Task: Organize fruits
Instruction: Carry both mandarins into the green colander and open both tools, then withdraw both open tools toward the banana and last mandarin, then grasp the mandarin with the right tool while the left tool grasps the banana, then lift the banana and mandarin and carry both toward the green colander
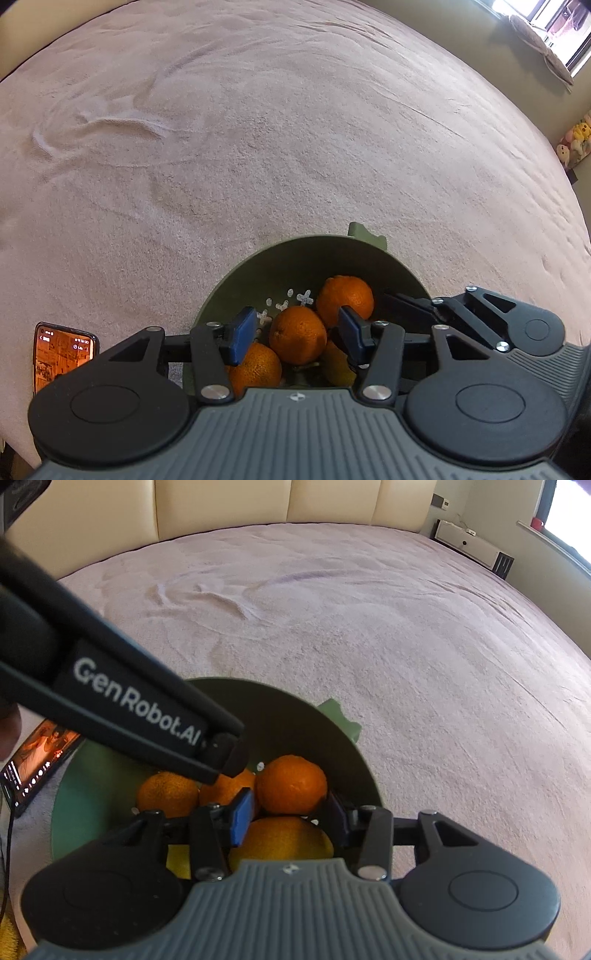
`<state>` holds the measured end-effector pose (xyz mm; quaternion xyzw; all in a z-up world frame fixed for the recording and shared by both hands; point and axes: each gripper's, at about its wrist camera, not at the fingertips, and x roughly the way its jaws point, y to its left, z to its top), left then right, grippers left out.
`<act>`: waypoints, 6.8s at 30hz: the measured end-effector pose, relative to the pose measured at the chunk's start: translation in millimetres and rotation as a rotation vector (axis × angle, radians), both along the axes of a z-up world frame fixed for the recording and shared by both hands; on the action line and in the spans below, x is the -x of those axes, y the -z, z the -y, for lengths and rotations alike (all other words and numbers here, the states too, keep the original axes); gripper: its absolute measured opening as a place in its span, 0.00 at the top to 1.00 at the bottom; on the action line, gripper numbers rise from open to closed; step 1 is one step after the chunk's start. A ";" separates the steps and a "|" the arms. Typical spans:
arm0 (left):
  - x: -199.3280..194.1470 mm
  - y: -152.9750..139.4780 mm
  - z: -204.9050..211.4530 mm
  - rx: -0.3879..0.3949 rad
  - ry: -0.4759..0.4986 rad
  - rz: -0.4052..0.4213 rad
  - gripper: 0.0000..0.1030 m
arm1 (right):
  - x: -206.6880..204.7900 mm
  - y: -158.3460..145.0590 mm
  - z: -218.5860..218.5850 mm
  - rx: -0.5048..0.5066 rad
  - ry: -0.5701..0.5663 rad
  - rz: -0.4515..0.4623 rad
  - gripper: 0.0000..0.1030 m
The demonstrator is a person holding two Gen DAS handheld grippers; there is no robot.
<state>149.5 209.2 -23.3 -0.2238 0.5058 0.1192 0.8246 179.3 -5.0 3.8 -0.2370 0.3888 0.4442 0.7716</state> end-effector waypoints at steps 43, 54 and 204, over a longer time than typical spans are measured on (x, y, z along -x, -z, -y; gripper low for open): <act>22.5 -6.0 174.7 -0.131 0.524 0.232 0.41 | 43.6 -2.3 174.3 -0.075 0.489 0.039 0.49; 8.6 -0.6 156.7 -0.153 0.502 0.257 0.41 | 18.9 16.6 167.4 -0.137 0.548 -0.005 0.51; 45.0 59.7 220.3 -0.081 0.624 -0.115 0.57 | 89.3 33.3 223.7 0.059 0.731 -0.218 0.59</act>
